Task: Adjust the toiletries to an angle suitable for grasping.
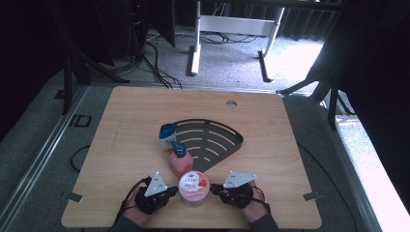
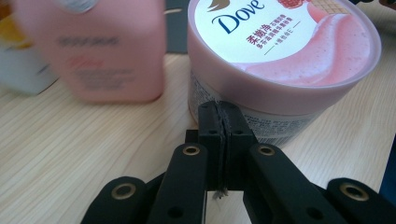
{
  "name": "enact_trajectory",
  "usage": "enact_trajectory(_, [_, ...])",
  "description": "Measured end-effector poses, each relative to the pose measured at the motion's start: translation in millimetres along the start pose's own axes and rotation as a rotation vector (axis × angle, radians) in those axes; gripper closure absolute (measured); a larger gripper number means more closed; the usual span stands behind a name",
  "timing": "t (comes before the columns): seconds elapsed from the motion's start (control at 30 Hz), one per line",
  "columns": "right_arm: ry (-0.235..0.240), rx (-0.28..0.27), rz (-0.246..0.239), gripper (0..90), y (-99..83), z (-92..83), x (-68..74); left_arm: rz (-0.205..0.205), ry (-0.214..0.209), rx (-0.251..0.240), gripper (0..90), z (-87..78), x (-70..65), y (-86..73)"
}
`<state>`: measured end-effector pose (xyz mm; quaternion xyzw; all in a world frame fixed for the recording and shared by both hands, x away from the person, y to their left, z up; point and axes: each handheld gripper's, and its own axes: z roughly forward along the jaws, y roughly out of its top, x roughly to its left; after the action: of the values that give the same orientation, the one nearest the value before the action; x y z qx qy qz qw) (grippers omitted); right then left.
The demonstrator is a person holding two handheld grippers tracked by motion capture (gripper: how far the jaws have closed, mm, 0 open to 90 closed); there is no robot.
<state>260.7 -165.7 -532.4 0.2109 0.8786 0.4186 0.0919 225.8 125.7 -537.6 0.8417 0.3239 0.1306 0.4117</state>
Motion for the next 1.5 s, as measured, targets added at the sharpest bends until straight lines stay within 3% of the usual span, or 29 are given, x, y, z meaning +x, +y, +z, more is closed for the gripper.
enact_trajectory(0.3, [-0.062, 0.016, 0.037, 83.6, -7.5, -11.9, -20.2, 0.008, -0.026, -0.013, 86.9, 20.5, -6.4, 14.3])
enact_trajectory(0.47, [-0.166, -0.033, 0.067, 90.0, 5.3, -12.4, -41.3, -0.016, -0.020, -0.027, 83.0, 25.1, -1.8, 15.4])
enact_trajectory(0.57, [-0.227, -0.049, 0.072, 90.0, 20.2, -4.6, -54.5, -0.031, -0.013, -0.036, 81.2, 24.6, 0.6, 14.4])
enact_trajectory(0.7, [-0.262, -0.045, 0.093, 90.0, 36.1, 11.8, -66.5, -0.041, -0.011, -0.043, 80.0, 23.7, 2.3, 12.3])
enact_trajectory(0.87, [-0.331, 0.039, 0.079, 90.0, 43.5, 34.0, -75.7, -0.040, -0.005, -0.044, 79.1, 24.0, 2.3, 11.8])
enact_trajectory(0.93, [-0.343, 0.071, 0.078, 90.0, 42.6, 36.1, -77.1, -0.041, -0.003, -0.046, 79.0, 23.9, 2.6, 11.7])
enact_trajectory(1.23, [-0.369, 0.107, 0.068, 90.0, 35.9, 23.6, -82.2, -0.041, -0.002, -0.049, 78.6, 23.9, 2.7, 12.9])
enact_trajectory(1.47, [-0.370, 0.094, 0.102, 89.9, 26.8, 12.9, -91.1, -0.049, -0.008, -0.054, 76.1, 24.2, 3.7, 13.2])
enact_trajectory(1.5, [-0.347, 0.072, 0.109, 88.5, 25.6, 9.4, -89.7, -0.049, -0.009, -0.055, 74.7, 23.8, 4.1, 13.1])
